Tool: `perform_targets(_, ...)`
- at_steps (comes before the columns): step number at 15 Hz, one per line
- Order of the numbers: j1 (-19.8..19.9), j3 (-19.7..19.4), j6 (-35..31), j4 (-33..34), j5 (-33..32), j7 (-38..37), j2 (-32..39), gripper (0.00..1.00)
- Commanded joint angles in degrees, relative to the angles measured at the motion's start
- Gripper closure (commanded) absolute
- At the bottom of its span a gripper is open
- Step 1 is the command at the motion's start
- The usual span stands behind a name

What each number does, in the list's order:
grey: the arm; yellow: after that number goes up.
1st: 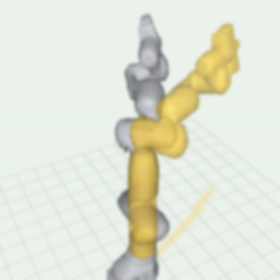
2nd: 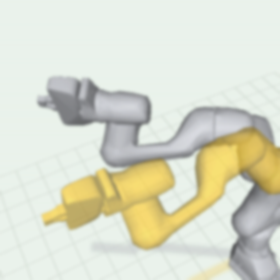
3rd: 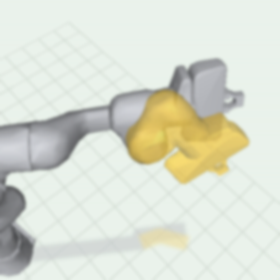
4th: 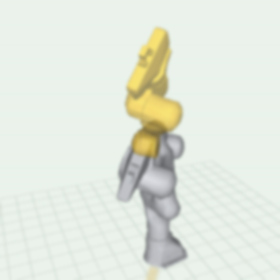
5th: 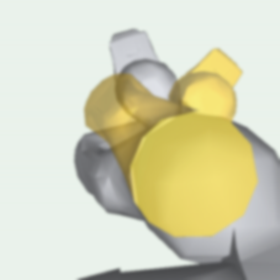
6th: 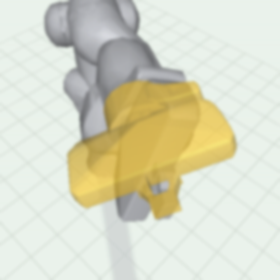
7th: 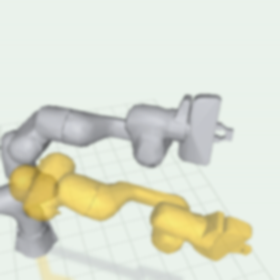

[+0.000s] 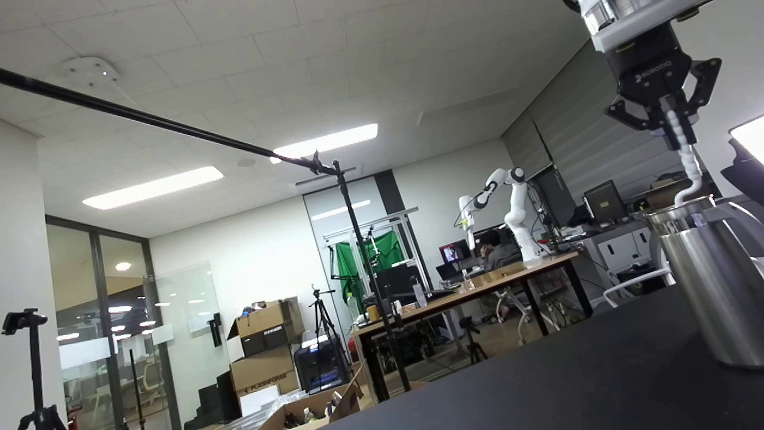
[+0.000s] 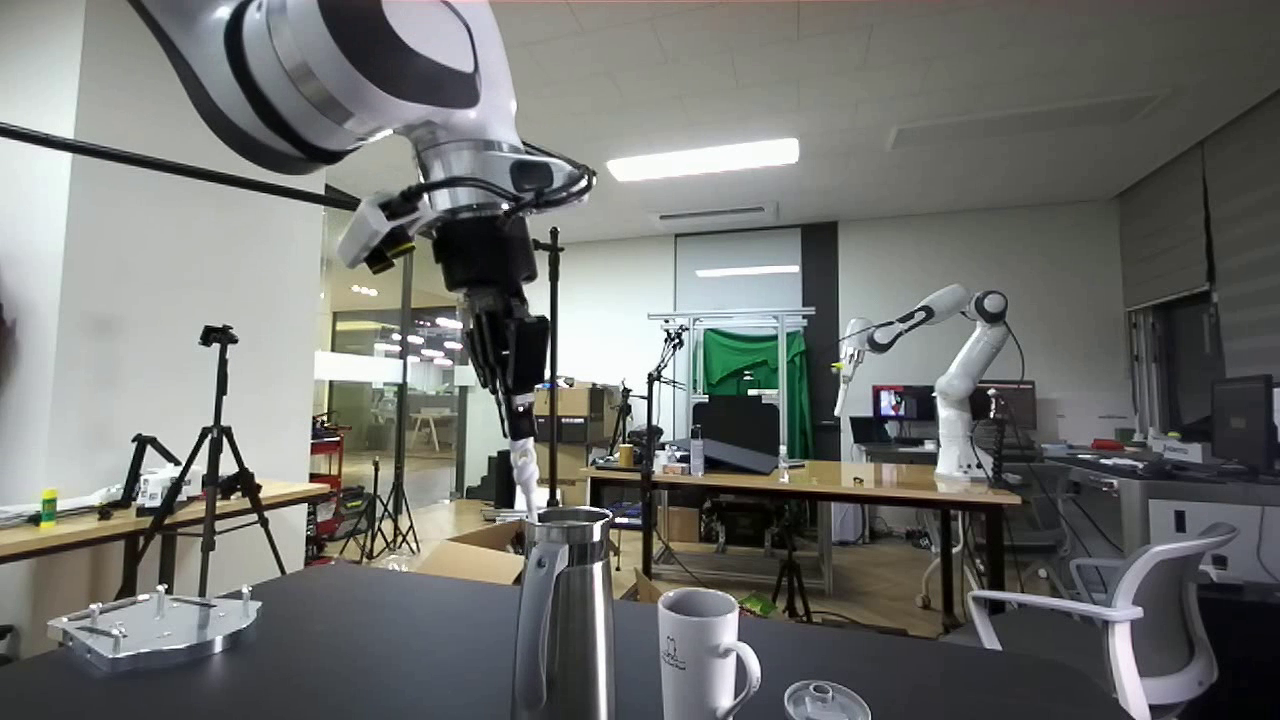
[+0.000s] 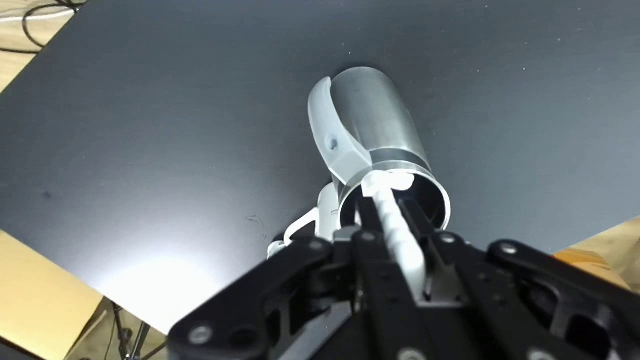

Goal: Move the brush inside the flask up and down

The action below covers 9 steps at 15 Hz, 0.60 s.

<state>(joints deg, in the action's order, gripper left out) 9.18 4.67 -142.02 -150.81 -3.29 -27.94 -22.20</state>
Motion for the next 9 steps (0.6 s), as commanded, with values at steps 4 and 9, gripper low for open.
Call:
perform_targets(4,-1.8,-8.4,9.0,6.9,11.1,12.7,0.9,0.96)
perform_targets(9,-1.0,-12.3,20.7,12.2,13.0,19.1,-2.9,0.96)
